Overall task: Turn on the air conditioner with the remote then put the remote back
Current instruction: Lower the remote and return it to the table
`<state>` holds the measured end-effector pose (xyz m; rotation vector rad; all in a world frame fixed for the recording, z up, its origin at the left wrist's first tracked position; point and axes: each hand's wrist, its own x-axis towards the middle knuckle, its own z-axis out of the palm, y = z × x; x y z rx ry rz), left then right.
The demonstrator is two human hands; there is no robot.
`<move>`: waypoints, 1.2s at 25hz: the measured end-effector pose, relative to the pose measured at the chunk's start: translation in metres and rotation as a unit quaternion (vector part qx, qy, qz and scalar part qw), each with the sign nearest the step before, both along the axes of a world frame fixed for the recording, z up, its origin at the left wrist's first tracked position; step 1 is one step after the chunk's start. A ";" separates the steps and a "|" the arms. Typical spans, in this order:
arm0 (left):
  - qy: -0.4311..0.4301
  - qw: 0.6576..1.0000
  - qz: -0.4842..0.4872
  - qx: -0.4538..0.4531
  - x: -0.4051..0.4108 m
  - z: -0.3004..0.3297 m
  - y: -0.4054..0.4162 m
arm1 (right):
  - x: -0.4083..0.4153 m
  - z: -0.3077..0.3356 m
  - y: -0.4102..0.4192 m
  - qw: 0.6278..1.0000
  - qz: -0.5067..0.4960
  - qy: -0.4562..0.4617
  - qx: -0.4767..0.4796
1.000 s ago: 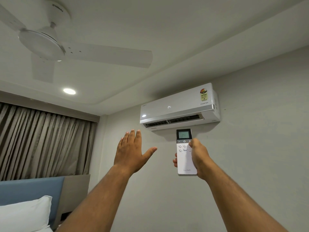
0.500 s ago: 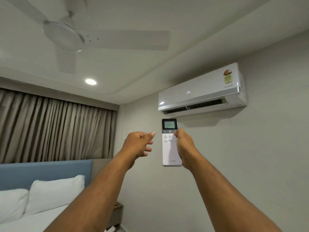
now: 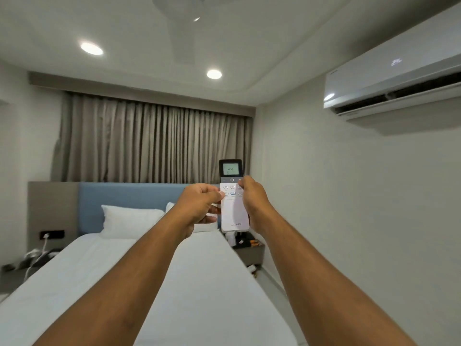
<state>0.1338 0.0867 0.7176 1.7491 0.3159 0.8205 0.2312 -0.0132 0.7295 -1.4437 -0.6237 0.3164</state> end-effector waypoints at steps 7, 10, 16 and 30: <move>0.052 0.996 0.068 -0.038 -0.017 -0.063 0.045 | -0.007 -0.068 0.049 0.998 0.053 0.022 -0.034; 0.084 0.990 0.084 -0.073 -0.021 -0.109 0.055 | -0.009 -0.113 0.057 0.997 0.052 0.025 -0.060; 0.181 0.960 0.093 -0.192 -0.039 -0.262 0.064 | -0.012 -0.269 0.059 0.981 0.061 0.113 -0.147; 0.405 0.798 0.170 -0.412 -0.132 -0.636 -0.048 | -0.109 -0.660 -0.027 0.857 0.073 0.326 -0.392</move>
